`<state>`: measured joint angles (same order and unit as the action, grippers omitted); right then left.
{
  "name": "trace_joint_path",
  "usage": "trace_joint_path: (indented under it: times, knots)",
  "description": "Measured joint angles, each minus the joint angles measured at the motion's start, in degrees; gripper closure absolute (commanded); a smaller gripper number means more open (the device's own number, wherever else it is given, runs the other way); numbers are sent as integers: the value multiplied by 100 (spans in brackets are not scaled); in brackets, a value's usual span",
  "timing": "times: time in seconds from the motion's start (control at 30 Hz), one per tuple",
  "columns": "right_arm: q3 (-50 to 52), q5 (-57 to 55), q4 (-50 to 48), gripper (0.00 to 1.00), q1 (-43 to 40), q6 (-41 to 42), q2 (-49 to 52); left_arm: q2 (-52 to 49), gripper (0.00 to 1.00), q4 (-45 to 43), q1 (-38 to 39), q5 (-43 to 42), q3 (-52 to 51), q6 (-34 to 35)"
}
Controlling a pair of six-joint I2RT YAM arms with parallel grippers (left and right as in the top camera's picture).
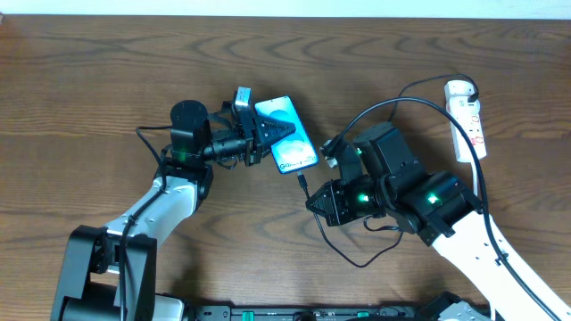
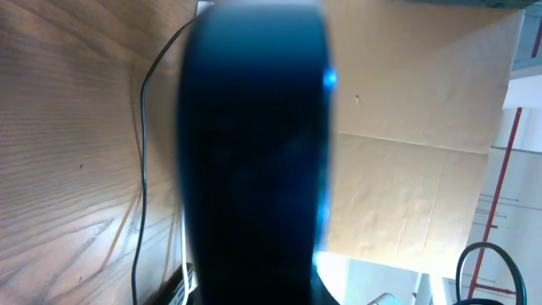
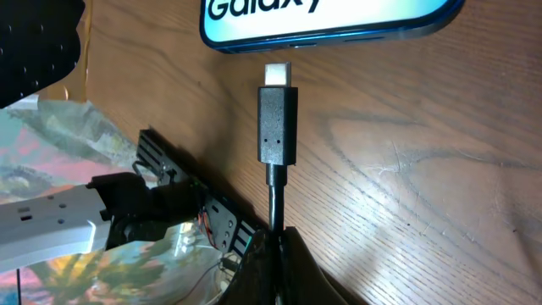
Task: Plug charger to phone and switch on socket
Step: 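Align the USB-C plug under the phone's bottom port with right gripper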
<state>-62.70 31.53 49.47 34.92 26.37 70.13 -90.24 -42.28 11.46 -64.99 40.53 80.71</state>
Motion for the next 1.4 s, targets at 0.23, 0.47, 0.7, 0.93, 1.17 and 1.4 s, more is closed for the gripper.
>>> trace_joint_path:
  times: [0.23, 0.47, 0.7, 0.93, 1.17, 1.4]
  knots:
    - [0, -72, 0, 99, 0, 20, 0, 0, 93, 2, 0, 0, 0, 0]
    - [0, -98, 22, 99, 0, 20, 0, 0, 93, 0, 0, -2, 0, 0]
    - [0, -101, 39, 99, 0, 22, 0, 0, 93, 0, 0, -2, 0, 0]
    - [0, -118, 39, 99, 0, 22, 0, 0, 93, 0, 0, -2, 0, 0]
    - [0, -120, 39, 99, 0, 22, 0, 0, 93, 0, 0, -2, 0, 0]
    - [0, -120, 39, 99, 0, 22, 0, 0, 93, 0, 0, -2, 0, 0]
